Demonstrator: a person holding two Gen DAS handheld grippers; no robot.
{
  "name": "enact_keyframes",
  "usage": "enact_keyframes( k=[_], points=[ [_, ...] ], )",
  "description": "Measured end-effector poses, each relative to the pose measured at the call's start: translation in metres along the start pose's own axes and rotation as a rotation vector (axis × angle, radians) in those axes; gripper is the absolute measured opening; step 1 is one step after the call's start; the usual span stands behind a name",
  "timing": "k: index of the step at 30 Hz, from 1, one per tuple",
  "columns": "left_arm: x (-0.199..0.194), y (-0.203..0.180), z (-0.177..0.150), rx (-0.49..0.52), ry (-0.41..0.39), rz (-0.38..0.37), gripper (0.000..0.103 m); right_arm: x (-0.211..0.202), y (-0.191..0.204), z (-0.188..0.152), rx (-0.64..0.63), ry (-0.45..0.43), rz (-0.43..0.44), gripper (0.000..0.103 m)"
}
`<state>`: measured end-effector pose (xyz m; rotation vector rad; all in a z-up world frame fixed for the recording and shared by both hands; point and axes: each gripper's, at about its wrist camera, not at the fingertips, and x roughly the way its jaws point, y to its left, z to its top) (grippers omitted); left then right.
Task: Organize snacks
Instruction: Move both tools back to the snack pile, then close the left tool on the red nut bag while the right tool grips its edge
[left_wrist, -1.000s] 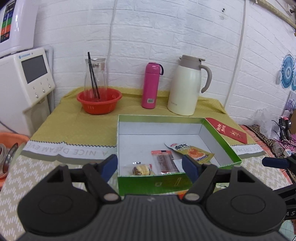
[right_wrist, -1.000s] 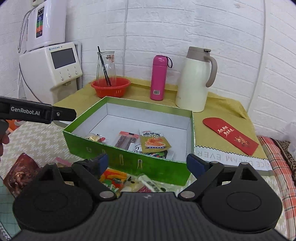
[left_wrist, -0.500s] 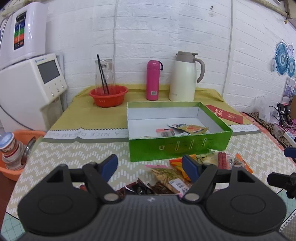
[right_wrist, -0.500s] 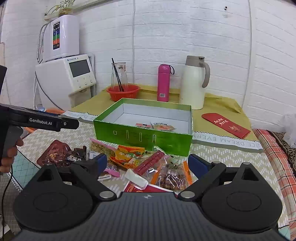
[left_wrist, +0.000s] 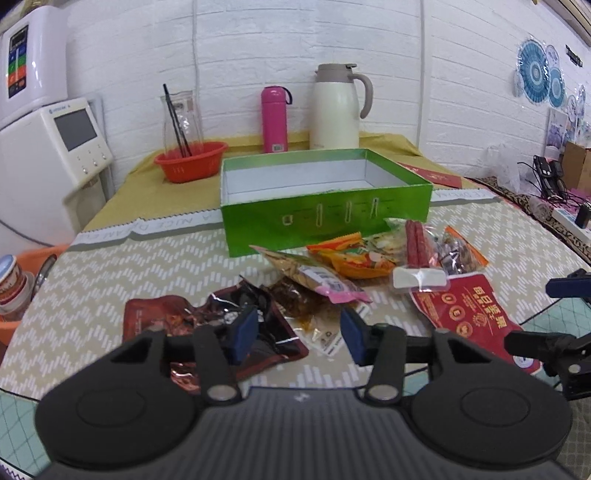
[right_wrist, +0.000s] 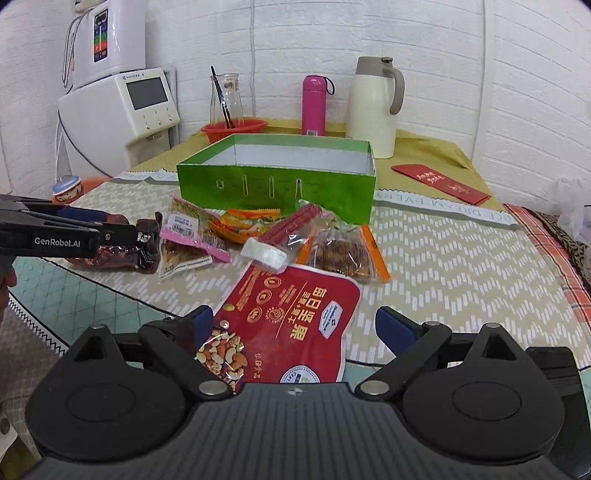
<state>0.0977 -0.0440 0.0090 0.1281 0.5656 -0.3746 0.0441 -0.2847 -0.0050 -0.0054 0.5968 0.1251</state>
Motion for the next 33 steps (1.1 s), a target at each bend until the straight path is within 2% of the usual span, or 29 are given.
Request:
enact_keyframes(
  k=[1,2,3,8,11,13,18,19,20,21,24,29,33],
  points=[
    [0.001,-0.002,0.000,0.000,0.010,-0.018,0.031,0.004,0.000,-0.001,0.007,0.006,0.006,0.103],
    [0.003,-0.004,0.000,0.000,0.023,-0.040,0.006,0.007,-0.001,-0.001,0.011,0.013,0.011,0.103],
    [0.004,-0.006,0.001,-0.003,0.032,-0.062,0.000,0.011,-0.001,-0.001,0.012,0.018,0.014,0.103],
    [0.014,-0.023,0.016,0.010,0.029,-0.125,0.000,0.021,-0.003,-0.002,0.038,0.030,0.032,0.103],
    [0.020,-0.035,0.022,0.005,0.036,-0.203,0.000,0.024,-0.007,-0.006,0.042,0.041,0.043,0.103],
    [0.027,-0.042,0.022,-0.015,0.072,-0.273,0.005,0.024,-0.011,-0.009,0.035,0.048,0.063,0.103],
    [0.048,-0.064,0.014,-0.017,0.175,-0.388,0.008,0.025,-0.021,-0.016,0.034,0.083,0.087,0.103],
    [0.051,-0.067,0.013,-0.019,0.192,-0.405,0.014,0.025,-0.022,-0.017,0.036,0.085,0.088,0.103],
    [0.052,-0.069,0.012,-0.024,0.198,-0.407,0.035,0.025,-0.024,-0.019,0.038,0.087,0.092,0.103],
    [0.052,-0.071,0.011,-0.027,0.190,-0.407,0.052,0.024,-0.025,-0.020,0.036,0.085,0.097,0.103],
    [0.053,-0.076,0.013,-0.004,0.182,-0.393,0.054,0.023,-0.025,-0.021,0.010,0.082,0.108,0.103],
    [0.062,-0.084,0.015,-0.001,0.228,-0.442,0.057,0.022,-0.027,-0.023,-0.007,0.071,0.126,0.103],
    [0.061,-0.080,0.015,-0.011,0.266,-0.404,0.059,0.018,-0.032,-0.024,0.012,0.063,0.145,0.103]
  ],
)
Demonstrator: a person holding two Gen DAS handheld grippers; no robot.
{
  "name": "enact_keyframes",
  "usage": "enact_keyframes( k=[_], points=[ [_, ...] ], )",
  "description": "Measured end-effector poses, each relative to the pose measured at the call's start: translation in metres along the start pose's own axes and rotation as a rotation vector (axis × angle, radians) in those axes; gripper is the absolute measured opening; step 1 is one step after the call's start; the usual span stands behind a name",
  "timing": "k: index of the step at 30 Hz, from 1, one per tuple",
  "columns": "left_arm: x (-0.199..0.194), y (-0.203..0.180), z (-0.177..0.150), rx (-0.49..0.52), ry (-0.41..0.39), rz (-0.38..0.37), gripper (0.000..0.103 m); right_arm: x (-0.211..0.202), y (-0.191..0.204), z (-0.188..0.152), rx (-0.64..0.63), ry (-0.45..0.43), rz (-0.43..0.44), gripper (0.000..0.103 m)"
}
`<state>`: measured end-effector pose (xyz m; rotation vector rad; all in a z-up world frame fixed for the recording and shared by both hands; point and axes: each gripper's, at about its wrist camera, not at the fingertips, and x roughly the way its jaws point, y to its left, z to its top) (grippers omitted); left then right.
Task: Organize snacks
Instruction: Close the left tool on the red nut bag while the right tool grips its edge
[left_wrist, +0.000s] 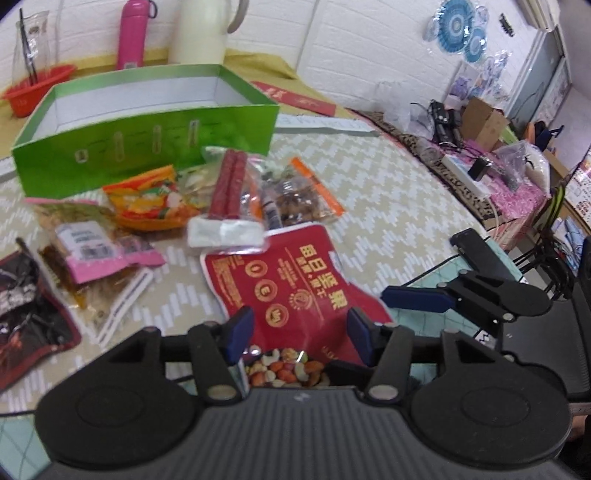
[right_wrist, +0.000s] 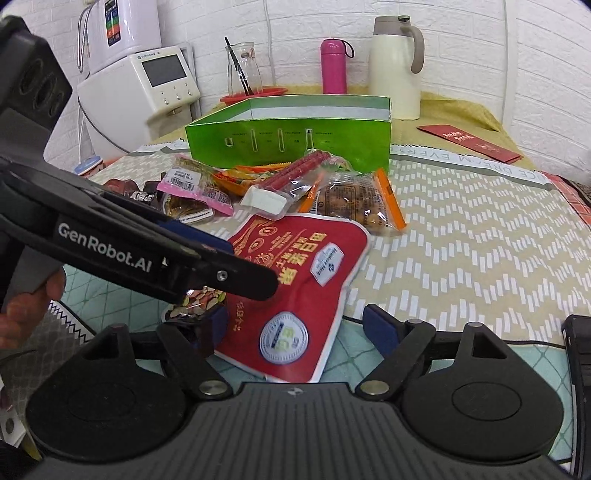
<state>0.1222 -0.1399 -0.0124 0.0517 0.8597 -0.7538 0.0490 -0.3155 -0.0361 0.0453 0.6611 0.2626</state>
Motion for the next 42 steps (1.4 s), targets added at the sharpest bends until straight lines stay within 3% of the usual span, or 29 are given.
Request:
enact_keyframes(
  k=[5,10,15,18,20,22,23,25,27,30,32,34,36,38,39,40,42],
  points=[
    [-0.002,-0.001,-0.001,0.030,0.005,0.018,0.059,0.002,0.001,0.001,-0.010,-0.002,0.001,0.103],
    [-0.003,0.000,-0.003,-0.018,0.033,-0.052,0.060,0.001,0.004,0.000,-0.023,0.000,0.004,0.103],
    [-0.023,0.010,-0.011,-0.051,-0.016,-0.041,0.064,-0.001,0.004,-0.001,-0.038,0.005,0.000,0.103],
    [-0.009,0.017,-0.011,-0.084,0.041,-0.070,0.064,0.002,0.006,0.000,-0.036,0.001,0.004,0.103],
    [-0.002,0.015,-0.009,-0.089,0.027,-0.085,0.064,0.003,0.008,0.000,-0.038,-0.003,0.003,0.103],
    [0.002,0.013,-0.006,-0.093,0.026,-0.100,0.057,0.002,0.009,0.000,-0.034,-0.003,-0.011,0.103],
    [0.003,0.013,-0.006,-0.085,0.026,-0.100,0.041,0.002,0.008,0.000,-0.026,-0.003,-0.018,0.103],
    [0.003,0.010,-0.006,-0.055,0.022,-0.077,0.030,0.002,0.003,0.001,-0.007,-0.010,-0.017,0.103],
    [0.001,0.009,-0.007,-0.043,0.010,-0.075,0.024,0.002,0.001,0.001,0.000,-0.012,-0.013,0.103],
    [0.001,0.009,-0.007,-0.034,0.004,-0.070,0.023,0.001,0.002,0.000,-0.008,-0.015,-0.027,0.103],
    [0.001,0.013,-0.008,-0.046,0.002,-0.084,0.023,-0.001,-0.003,0.000,0.019,-0.021,-0.029,0.095],
    [0.002,0.015,-0.009,-0.049,-0.004,-0.088,0.026,-0.003,-0.010,0.001,0.054,-0.028,-0.024,0.081],
    [0.002,0.016,-0.010,-0.056,-0.039,-0.073,0.058,-0.004,-0.015,0.000,0.083,-0.033,-0.004,0.074],
    [0.004,0.012,-0.011,-0.032,-0.054,-0.053,0.051,-0.004,-0.018,-0.001,0.100,-0.042,0.008,0.068],
    [0.005,0.007,-0.012,-0.018,-0.056,-0.036,0.031,-0.004,-0.018,-0.001,0.110,-0.045,0.012,0.065],
    [0.005,0.002,-0.012,-0.007,-0.054,-0.031,0.026,-0.005,-0.018,-0.001,0.131,-0.045,0.025,0.057],
    [0.001,-0.002,-0.013,-0.007,-0.054,-0.022,0.021,-0.009,-0.014,-0.002,0.131,-0.049,0.035,0.051]
  ],
)
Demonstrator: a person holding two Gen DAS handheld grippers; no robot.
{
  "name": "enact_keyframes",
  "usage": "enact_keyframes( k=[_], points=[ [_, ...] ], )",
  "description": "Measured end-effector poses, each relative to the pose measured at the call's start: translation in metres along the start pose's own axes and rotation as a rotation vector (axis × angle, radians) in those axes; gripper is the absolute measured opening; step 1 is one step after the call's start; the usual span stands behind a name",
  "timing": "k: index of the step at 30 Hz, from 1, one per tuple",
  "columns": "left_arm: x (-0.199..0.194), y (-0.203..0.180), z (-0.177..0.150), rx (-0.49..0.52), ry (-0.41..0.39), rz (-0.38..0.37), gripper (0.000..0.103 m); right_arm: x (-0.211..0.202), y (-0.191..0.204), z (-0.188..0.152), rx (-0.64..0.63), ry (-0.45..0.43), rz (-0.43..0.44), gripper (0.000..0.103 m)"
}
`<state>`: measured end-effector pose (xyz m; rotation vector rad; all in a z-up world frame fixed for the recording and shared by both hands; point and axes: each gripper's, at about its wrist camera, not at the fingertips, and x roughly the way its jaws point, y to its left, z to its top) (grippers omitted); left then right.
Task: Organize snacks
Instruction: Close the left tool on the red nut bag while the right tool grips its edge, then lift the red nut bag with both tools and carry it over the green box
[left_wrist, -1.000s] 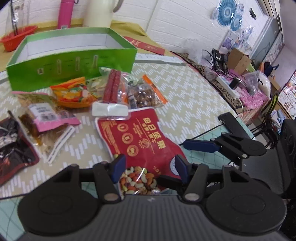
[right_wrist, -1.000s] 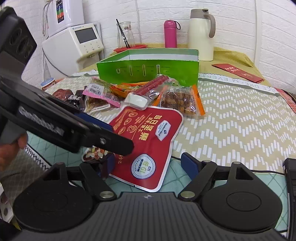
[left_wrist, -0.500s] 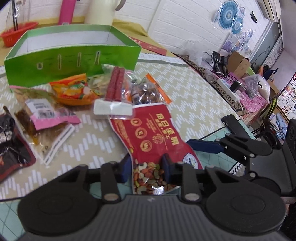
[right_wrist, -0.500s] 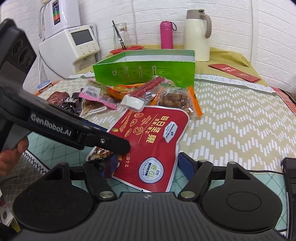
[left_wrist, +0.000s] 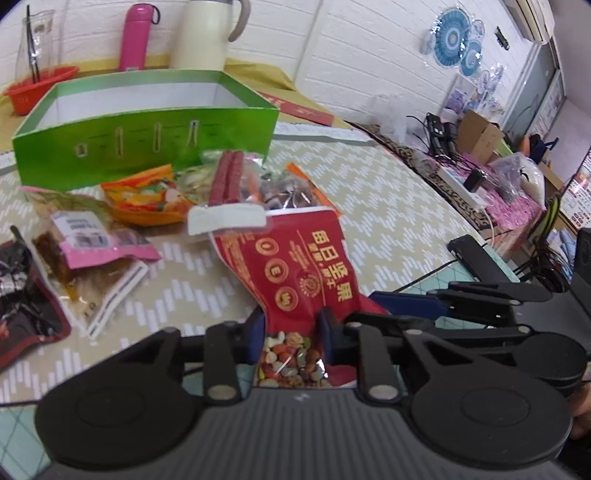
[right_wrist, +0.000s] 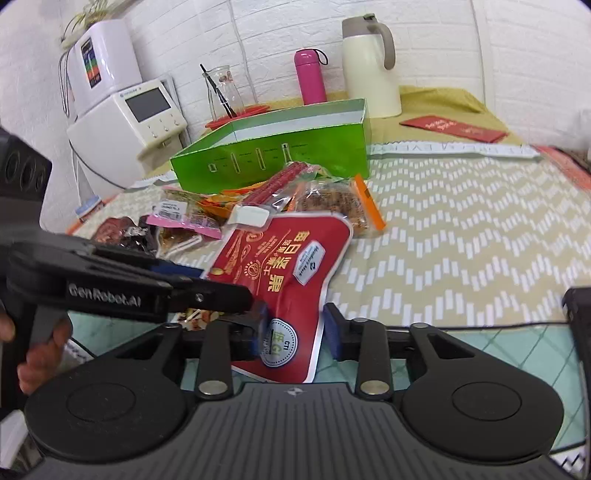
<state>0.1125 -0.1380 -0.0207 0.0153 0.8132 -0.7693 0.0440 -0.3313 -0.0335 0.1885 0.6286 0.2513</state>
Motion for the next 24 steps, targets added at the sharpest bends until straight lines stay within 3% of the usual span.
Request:
enact_keyframes(
  k=[6,13,24],
  points=[
    [-0.031,-0.008,0.001,0.028,-0.062,-0.007,0.021,-0.024,0.021,0.010,-0.072,-0.056,-0.003,0.049],
    [-0.072,-0.009,0.031,0.046,-0.179,0.028,0.021,-0.036,0.038,0.048,-0.123,-0.151,0.023,0.049],
    [-0.087,0.043,0.106,-0.002,-0.284,0.124,0.020,0.017,0.058,0.134,-0.104,-0.223,0.083,0.050]
  ],
)
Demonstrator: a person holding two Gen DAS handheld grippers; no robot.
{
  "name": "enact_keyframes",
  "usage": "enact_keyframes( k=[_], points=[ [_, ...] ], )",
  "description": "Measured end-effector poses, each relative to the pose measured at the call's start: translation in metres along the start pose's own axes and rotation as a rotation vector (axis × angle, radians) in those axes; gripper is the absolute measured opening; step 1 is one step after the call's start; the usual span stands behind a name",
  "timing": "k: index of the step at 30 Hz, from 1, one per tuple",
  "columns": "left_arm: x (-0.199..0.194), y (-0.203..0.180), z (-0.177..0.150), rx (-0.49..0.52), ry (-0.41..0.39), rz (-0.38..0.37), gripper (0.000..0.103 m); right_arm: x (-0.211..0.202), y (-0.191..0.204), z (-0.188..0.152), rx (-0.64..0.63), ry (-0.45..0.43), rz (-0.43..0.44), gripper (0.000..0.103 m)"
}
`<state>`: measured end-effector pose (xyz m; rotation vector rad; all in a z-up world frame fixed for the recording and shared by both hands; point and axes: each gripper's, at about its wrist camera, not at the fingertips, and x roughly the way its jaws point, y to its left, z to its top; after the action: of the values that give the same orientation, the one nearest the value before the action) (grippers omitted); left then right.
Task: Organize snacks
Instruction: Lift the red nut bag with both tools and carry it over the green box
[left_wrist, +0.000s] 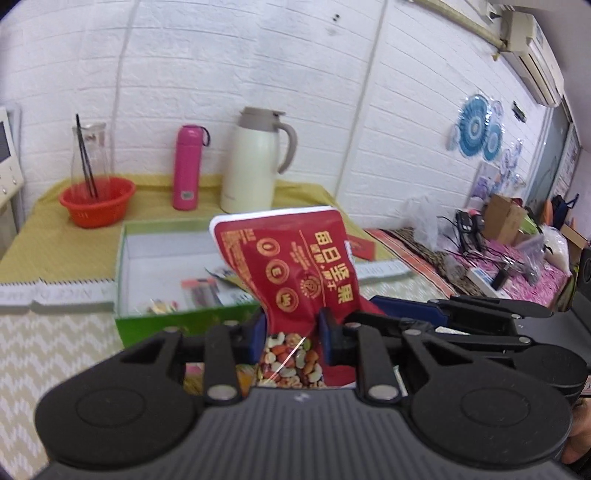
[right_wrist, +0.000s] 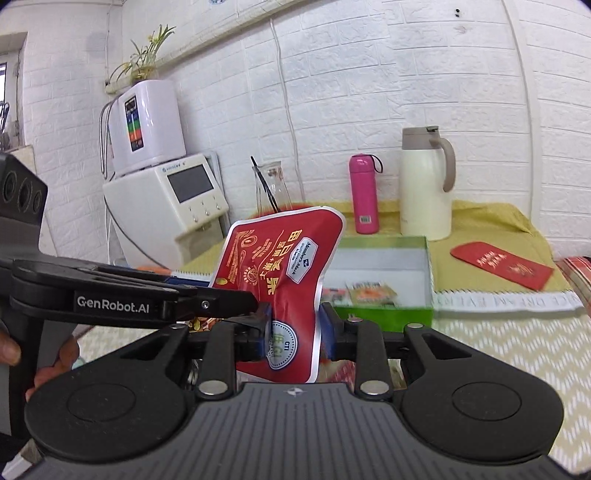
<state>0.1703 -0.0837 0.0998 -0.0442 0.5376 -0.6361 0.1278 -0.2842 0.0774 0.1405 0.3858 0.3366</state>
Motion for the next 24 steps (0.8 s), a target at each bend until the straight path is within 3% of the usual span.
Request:
enact_keyframes(
  k=[9,16,24],
  points=[
    [0.053,0.058,0.036,-0.061,0.013,0.068,0.020,0.083,-0.014,0.025,0.061,0.033,0.019,0.050],
    [0.105,0.103,0.043,-0.109,0.075,0.082,0.020,0.141,-0.035,0.025,0.123,0.104,0.021,0.050],
    [0.146,0.125,0.039,-0.115,0.148,0.099,0.020,0.179,-0.048,0.017,0.151,0.171,0.007,0.051]
  ],
)
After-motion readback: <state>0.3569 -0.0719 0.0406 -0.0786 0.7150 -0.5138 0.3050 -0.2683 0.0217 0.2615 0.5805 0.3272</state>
